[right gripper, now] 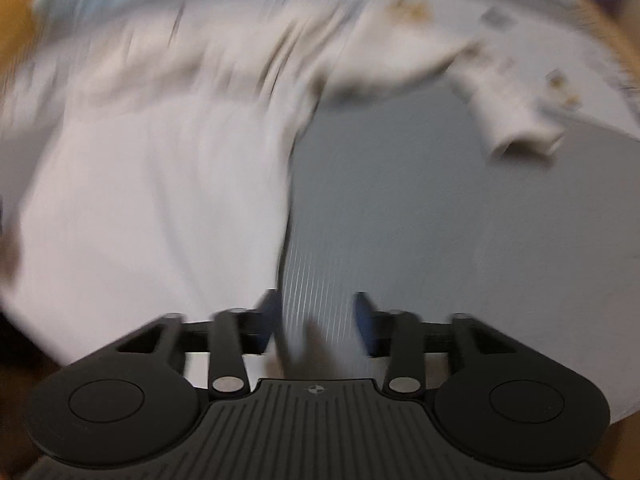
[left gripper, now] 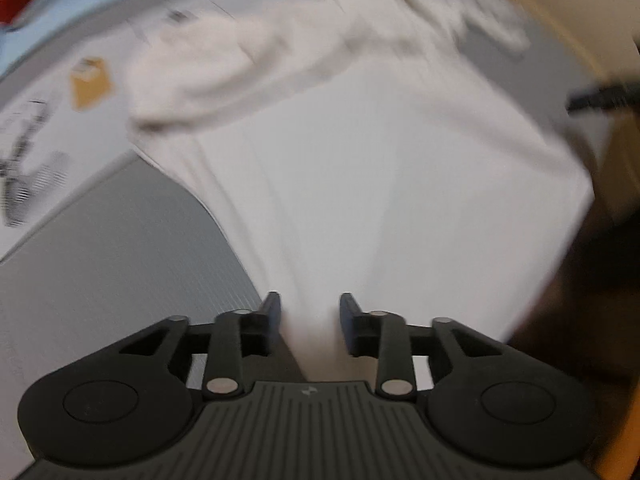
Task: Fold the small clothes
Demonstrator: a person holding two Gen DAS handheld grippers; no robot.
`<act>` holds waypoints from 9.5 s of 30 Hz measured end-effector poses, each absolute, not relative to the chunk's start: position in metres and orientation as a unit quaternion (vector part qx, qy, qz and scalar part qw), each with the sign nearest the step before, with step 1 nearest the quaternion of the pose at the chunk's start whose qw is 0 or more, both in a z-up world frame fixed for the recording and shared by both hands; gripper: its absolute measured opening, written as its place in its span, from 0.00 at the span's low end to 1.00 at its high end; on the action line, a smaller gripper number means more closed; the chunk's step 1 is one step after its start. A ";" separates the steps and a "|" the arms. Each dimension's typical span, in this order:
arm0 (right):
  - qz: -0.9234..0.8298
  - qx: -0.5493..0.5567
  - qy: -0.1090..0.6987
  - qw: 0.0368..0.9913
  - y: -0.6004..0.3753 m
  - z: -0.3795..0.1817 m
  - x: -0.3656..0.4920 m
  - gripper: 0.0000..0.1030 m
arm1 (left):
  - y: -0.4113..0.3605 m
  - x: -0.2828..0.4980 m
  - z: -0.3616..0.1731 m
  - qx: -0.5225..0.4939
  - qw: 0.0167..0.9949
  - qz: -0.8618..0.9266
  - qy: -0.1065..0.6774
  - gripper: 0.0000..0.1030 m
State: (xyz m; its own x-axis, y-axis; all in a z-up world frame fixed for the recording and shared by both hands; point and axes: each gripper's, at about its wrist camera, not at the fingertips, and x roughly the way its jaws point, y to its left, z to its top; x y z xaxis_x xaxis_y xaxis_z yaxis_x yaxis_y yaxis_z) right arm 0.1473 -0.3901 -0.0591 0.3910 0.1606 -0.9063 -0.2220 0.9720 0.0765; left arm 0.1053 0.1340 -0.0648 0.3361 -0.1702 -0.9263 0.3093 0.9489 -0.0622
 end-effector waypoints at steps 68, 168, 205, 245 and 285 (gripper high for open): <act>0.159 0.212 0.450 0.853 -0.193 -0.112 0.355 0.36 | 0.408 0.255 -0.049 0.024 0.781 0.482 0.397 0.25; -0.254 0.288 0.217 0.897 -0.577 -0.163 0.363 0.04 | 0.206 0.311 -0.156 0.061 0.820 0.032 0.568 0.76; -0.217 0.542 0.231 0.778 -0.637 -0.237 0.445 0.07 | 0.206 0.315 -0.158 0.061 0.819 0.030 0.570 0.78; -0.146 0.307 0.318 0.885 -0.538 -0.072 0.267 0.29 | 0.150 0.241 -0.120 0.045 0.819 -0.021 0.571 0.40; 0.129 -0.008 0.685 0.717 -0.383 -0.152 0.113 0.04 | 0.124 0.032 -0.139 0.062 0.758 -0.054 0.646 0.03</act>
State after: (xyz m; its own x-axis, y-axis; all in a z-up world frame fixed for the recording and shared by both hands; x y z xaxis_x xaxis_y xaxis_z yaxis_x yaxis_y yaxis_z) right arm 0.1131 -0.3827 -0.1522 0.0292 0.1750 -0.9841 -0.1965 0.9663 0.1660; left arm 0.0317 0.1244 -0.1388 0.1584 -0.0020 -0.9874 0.1633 0.9863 0.0242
